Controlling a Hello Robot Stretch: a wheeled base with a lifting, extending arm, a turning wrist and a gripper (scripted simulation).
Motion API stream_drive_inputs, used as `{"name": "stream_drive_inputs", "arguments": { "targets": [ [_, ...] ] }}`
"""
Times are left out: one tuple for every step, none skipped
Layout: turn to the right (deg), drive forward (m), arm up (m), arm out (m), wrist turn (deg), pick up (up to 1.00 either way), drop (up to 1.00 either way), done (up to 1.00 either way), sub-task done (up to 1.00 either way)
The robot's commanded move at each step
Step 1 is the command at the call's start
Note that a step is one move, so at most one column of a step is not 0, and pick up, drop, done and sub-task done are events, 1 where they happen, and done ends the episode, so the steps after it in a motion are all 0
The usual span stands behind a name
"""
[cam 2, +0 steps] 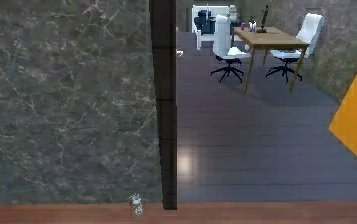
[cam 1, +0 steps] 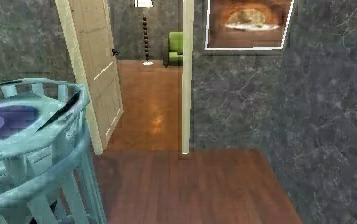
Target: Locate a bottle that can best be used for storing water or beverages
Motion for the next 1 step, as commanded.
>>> {"name": "stream_drive_inputs", "arguments": {
  "targets": [
    [0.0, 1.00, 0.00, 0.00, 0.0, 0.00, 0.00, 0.00, 0.00]
  ]
}}
